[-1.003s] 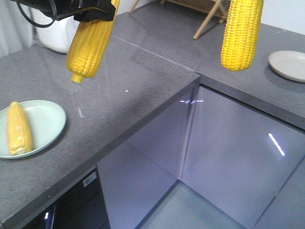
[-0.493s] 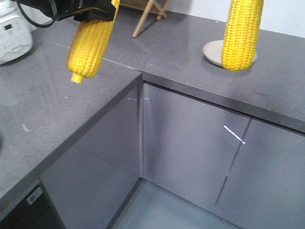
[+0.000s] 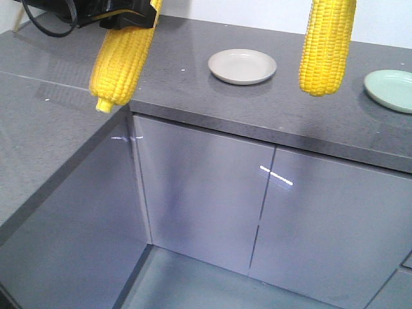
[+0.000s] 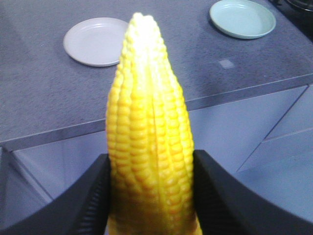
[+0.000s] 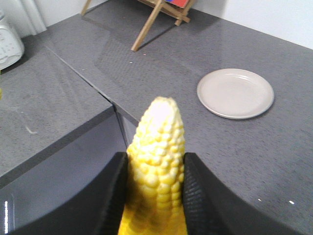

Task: Distribute corn equally
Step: 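Drive toward the counter with the empty cream and green plates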

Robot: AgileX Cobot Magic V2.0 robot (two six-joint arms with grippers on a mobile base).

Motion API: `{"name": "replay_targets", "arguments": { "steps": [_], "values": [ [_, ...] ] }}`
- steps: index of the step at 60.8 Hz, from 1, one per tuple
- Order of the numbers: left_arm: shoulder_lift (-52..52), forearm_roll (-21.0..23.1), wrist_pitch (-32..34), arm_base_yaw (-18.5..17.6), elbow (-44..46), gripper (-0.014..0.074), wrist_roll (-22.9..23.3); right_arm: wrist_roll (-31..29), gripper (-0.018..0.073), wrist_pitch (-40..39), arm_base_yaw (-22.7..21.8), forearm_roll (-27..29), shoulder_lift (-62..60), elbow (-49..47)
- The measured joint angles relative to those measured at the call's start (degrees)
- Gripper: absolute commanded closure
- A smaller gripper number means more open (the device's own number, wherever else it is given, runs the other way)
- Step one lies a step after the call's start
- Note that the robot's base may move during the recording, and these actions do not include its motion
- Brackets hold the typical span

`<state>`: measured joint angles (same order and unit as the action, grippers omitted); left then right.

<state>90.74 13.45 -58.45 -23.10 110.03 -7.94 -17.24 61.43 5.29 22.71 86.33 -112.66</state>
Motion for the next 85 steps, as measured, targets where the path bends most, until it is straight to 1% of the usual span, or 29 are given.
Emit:
{"name": "replay_targets", "arguments": {
  "steps": [85],
  "values": [
    [0.0, 0.0, 0.0, 0.0, 0.0, 0.0602, 0.0, 0.0, 0.0564, 0.0, 0.0, 0.0, 0.0, 0.0]
  ]
}}
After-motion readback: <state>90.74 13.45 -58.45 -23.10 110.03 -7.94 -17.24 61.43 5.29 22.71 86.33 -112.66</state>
